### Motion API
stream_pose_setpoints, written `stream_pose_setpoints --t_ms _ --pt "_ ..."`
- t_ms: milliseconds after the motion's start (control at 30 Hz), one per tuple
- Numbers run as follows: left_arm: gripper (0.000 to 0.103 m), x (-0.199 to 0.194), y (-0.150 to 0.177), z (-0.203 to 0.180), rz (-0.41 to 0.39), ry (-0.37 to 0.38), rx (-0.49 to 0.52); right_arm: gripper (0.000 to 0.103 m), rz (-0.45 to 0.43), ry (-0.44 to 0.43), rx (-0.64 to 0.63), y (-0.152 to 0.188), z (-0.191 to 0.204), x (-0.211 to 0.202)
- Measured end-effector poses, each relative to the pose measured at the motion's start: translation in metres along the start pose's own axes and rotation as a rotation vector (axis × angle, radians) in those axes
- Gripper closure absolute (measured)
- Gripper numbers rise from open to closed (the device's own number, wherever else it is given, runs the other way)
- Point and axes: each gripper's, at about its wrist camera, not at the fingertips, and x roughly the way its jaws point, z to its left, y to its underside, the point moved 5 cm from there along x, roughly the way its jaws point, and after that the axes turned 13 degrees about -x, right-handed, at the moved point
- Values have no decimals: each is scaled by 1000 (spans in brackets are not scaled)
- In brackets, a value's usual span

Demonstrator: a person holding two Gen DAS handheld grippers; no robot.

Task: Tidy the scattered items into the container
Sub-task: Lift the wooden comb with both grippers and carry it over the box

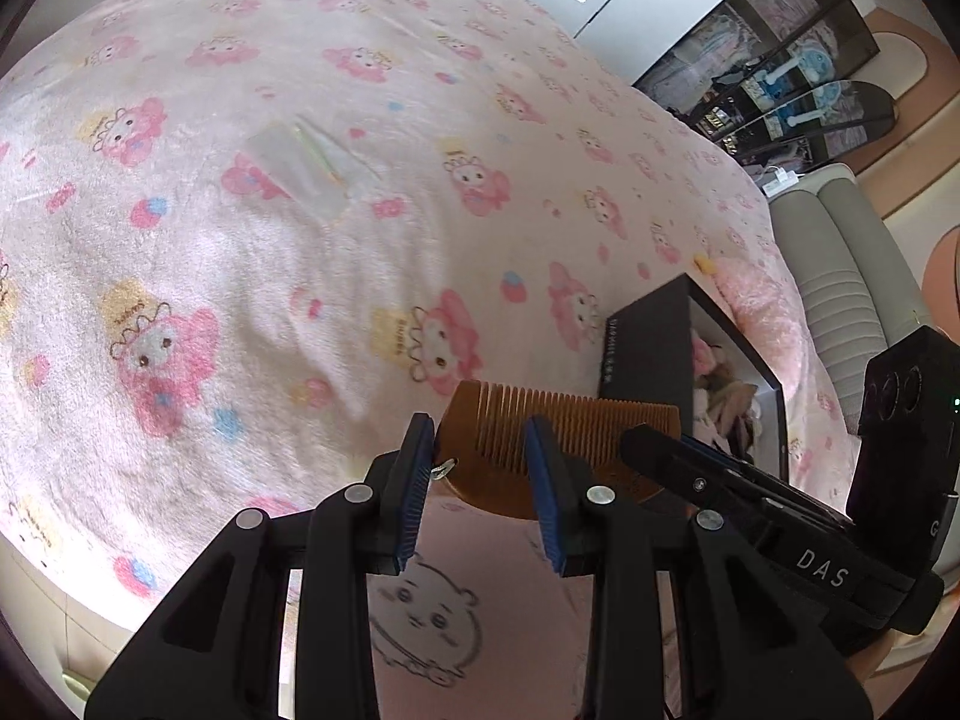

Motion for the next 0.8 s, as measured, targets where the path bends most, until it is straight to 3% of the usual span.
stream_pose_setpoints --t_ms 400,633,800 --pt "72 -10 42 -65 18 41 119 62 -94 57 69 35 -30 -63" --pt "73 13 78 -114 83 49 228 62 -142 91 179 73 -74 -95" --pt "72 32 96 -140 134 76 249 62 -163 125 231 88 -102 -114"
